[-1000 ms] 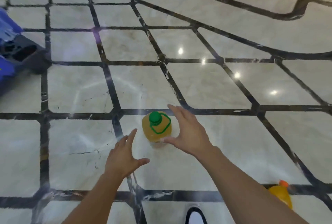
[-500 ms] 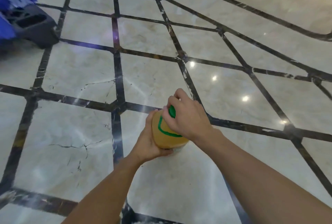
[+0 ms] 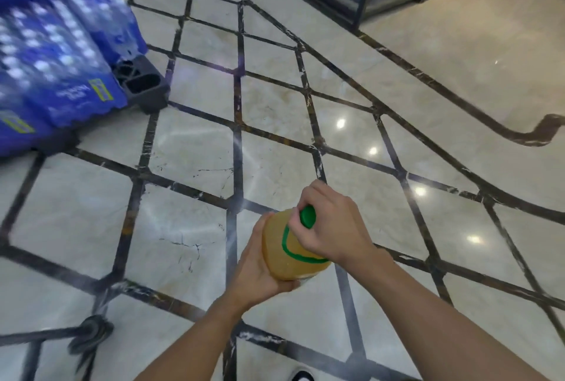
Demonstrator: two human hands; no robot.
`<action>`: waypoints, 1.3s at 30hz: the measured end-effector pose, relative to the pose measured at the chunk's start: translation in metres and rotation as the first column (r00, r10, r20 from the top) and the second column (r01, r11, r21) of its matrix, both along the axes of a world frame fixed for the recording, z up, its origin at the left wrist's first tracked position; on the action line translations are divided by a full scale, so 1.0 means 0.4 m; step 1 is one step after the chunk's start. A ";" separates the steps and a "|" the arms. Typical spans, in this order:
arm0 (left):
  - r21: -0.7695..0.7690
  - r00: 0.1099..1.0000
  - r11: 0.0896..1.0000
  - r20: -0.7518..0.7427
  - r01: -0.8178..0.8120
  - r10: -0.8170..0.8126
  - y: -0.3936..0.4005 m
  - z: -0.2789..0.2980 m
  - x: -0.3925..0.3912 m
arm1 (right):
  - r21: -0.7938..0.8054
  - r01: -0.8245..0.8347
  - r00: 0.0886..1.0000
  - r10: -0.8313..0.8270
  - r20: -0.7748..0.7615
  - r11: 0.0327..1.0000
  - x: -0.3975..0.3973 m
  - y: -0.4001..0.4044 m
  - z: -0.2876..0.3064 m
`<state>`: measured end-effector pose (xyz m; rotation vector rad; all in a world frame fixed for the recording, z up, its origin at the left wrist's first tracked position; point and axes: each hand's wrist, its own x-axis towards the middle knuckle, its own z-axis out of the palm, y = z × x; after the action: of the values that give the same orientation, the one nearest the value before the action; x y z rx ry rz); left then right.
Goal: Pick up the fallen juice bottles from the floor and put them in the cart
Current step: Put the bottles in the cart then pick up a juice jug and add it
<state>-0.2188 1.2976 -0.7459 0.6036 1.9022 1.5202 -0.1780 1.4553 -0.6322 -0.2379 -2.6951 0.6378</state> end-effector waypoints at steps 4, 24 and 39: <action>0.032 0.996 0.996 -0.015 -0.087 0.087 -0.100 0.373 -0.013 | 0.004 -0.094 0.993 0.094 -0.068 0.996 -0.052 -0.088 0.390; 0.079 0.614 0.674 -0.347 -0.734 0.709 -0.978 1.452 0.015 | -0.072 -0.699 0.674 0.622 -0.398 0.711 -0.296 -1.034 1.396; -0.114 0.697 0.688 -0.156 -0.717 0.700 -1.533 0.947 0.069 | -0.140 -0.669 0.743 0.665 -0.078 0.730 -0.249 -1.575 0.946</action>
<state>-0.1911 0.6842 -0.3671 -0.2002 2.4816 1.7616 -0.2777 0.8251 -0.2538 0.7486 -2.6671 1.0441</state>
